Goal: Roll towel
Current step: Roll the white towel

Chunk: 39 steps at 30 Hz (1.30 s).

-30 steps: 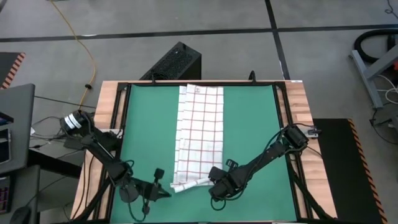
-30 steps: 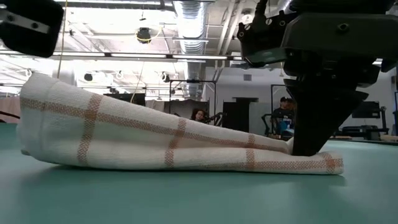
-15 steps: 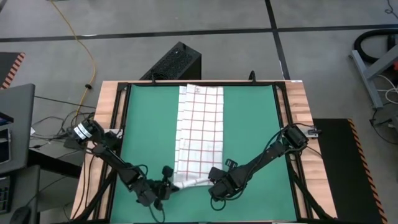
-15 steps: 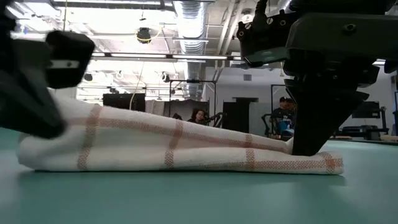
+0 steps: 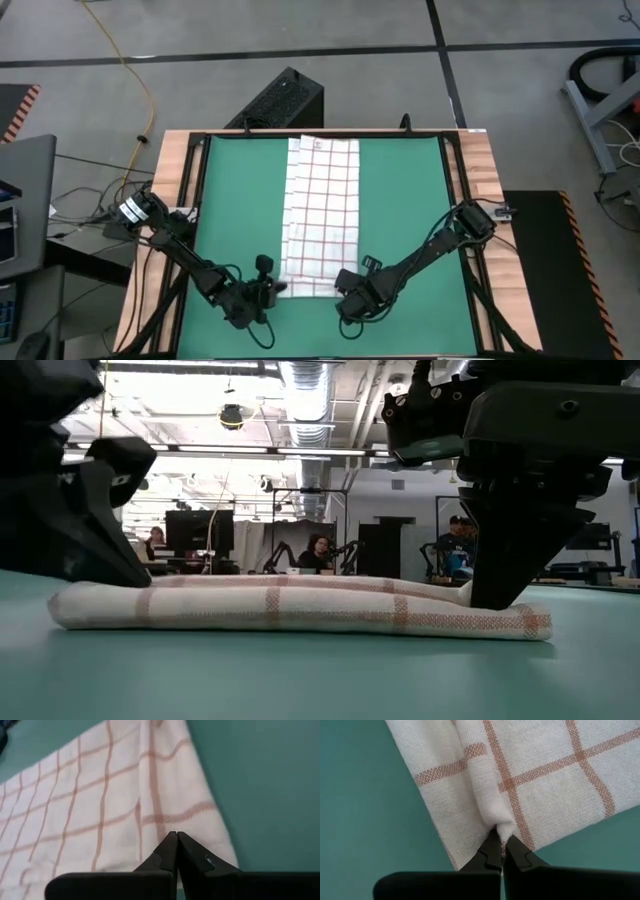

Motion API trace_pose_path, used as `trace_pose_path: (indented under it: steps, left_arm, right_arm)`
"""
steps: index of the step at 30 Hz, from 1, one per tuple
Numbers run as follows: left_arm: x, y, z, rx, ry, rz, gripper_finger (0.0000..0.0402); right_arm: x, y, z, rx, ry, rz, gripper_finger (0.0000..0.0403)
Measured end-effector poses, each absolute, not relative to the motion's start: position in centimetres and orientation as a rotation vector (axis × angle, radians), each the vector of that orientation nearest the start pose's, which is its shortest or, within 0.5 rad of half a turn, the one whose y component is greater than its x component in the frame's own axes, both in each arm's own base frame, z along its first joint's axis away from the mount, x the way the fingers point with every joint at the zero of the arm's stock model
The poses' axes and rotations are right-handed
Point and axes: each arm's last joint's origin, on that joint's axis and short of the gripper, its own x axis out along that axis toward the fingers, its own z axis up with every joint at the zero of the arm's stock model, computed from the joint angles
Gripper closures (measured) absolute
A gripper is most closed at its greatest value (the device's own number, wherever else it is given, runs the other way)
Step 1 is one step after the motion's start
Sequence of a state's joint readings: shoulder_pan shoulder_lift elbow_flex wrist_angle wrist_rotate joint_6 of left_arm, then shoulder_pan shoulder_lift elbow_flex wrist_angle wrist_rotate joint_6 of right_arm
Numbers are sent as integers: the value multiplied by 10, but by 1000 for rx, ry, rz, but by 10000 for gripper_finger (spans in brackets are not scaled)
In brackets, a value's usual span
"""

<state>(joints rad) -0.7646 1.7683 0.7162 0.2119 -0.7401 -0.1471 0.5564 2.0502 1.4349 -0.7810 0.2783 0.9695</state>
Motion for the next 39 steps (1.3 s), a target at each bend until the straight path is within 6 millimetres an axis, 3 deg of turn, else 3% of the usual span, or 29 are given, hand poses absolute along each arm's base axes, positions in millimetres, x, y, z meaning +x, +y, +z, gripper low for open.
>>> trace_pose_path:
  steps: [10, 22, 26, 31, 35, 39]
  left_arm:
    - [232, -183, 104, 345, 632, 52, 401]
    - [232, -183, 104, 361, 634, 37, 401]
    - [232, -183, 104, 361, 635, 36, 401]
    - [232, -183, 103, 361, 636, 34, 402]
    - [232, -184, 103, 357, 640, 26, 401]
    - [231, -183, 103, 358, 644, 23, 401]
  right_arm:
    - [337, 203, 151, 189, 1207, -365, 366]
    - [327, 220, 185, -87, 1117, -371, 222]
    - [320, 235, 187, -171, 1086, -305, 173]
    - [306, 268, 193, -403, 875, -225, 160]
    - [292, 274, 184, -496, 842, -239, 160]
    - [291, 270, 162, -487, 822, -231, 160]
